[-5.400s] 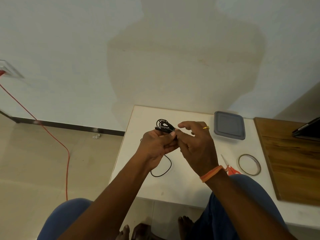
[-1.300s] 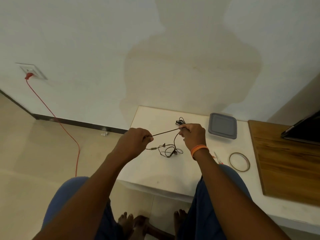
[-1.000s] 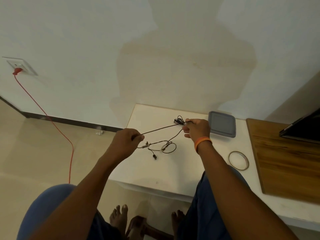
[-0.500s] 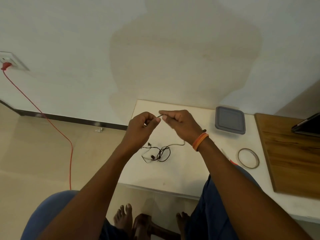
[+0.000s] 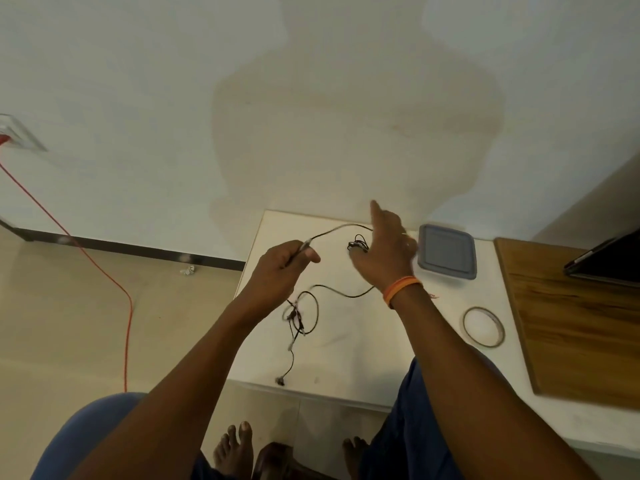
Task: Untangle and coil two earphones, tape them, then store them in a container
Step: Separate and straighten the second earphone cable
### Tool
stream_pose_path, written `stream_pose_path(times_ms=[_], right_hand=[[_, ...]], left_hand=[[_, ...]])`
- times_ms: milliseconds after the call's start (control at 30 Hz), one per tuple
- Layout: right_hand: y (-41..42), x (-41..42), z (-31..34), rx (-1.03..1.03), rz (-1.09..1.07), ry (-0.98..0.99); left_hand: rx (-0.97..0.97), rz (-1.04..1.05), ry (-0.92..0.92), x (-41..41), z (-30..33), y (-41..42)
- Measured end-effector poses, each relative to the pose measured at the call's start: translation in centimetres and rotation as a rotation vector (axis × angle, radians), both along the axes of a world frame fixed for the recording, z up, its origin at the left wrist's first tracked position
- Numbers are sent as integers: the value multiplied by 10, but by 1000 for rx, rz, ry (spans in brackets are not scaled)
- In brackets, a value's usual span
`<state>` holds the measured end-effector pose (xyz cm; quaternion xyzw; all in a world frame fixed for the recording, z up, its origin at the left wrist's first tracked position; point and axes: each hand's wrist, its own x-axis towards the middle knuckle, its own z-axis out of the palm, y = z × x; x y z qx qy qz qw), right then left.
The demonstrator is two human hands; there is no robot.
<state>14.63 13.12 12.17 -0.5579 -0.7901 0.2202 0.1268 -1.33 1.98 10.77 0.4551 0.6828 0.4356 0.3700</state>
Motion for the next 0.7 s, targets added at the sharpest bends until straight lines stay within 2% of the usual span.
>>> stream_pose_path(times_ms=[100, 200, 300, 367, 533, 700], right_hand=[[-16, -15, 4, -200, 397, 420], [-24, -17, 6, -336, 492, 514], [-13, -15, 7, -367, 283, 637], [-1, -11, 11, -258, 96, 697], [9, 2, 8, -13, -90, 536], [10, 1, 11, -12, -216, 543]], left_hand=[[78, -23, -4, 7, 9, 2], [112, 23, -13, 2, 12, 5], [59, 44, 89, -11, 7, 7], [12, 25, 155, -18, 4, 6], [-115, -54, 208, -24, -2, 3], [-220, -75, 377, -24, -4, -2]])
